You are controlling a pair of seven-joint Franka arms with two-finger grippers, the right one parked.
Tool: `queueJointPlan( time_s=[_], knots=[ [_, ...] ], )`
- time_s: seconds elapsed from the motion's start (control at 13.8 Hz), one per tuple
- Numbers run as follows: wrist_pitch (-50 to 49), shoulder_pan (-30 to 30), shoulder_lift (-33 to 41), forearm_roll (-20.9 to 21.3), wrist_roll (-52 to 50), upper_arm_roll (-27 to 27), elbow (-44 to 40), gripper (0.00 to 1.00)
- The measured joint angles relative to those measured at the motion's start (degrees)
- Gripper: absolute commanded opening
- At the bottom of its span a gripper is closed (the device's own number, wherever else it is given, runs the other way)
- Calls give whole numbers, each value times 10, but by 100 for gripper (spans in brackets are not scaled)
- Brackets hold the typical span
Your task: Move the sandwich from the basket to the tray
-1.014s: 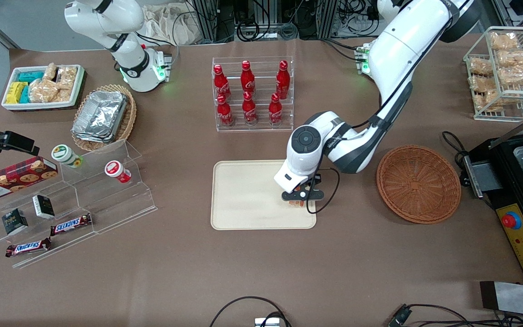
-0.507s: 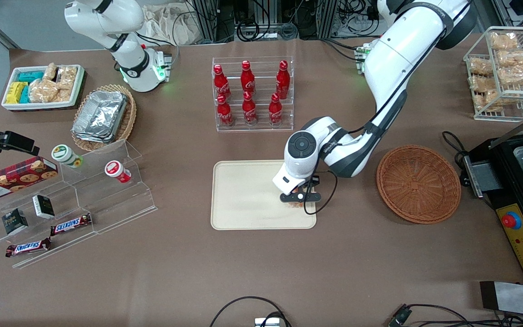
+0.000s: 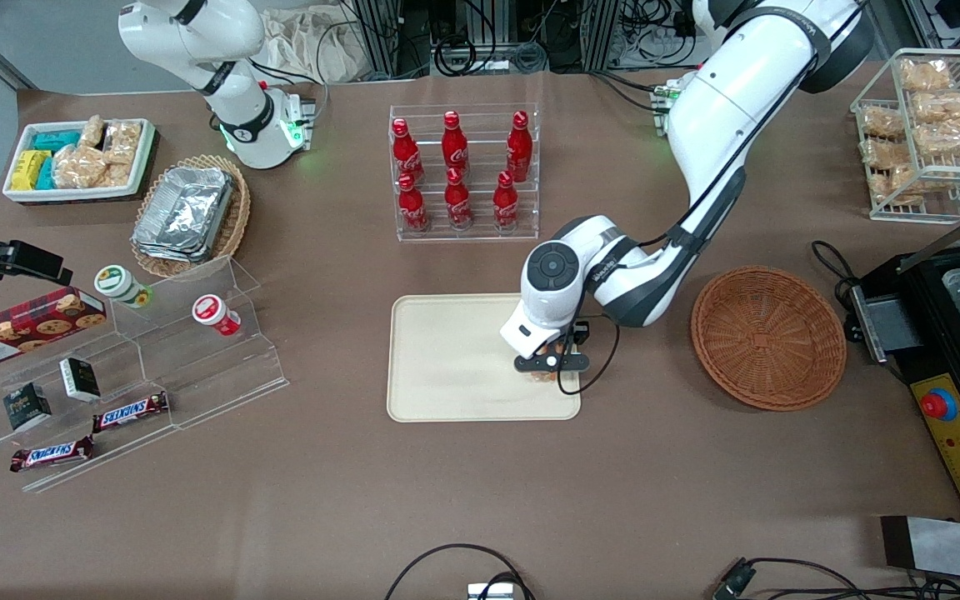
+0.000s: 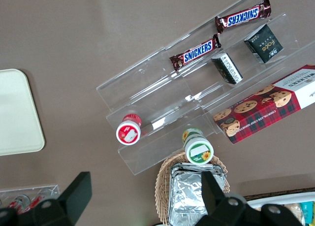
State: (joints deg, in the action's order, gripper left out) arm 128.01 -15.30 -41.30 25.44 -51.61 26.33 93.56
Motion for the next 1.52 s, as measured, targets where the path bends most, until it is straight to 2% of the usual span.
queueJointPlan(
  time_s=[0.87, 1.09, 1.52],
  knots=[
    [-138, 2, 6, 0, -13, -3, -142, 87],
    [-155, 3, 13, 0, -14, -20, -172, 87],
    [-179, 3, 52, -54, -7, -84, -194, 90]
  ],
)
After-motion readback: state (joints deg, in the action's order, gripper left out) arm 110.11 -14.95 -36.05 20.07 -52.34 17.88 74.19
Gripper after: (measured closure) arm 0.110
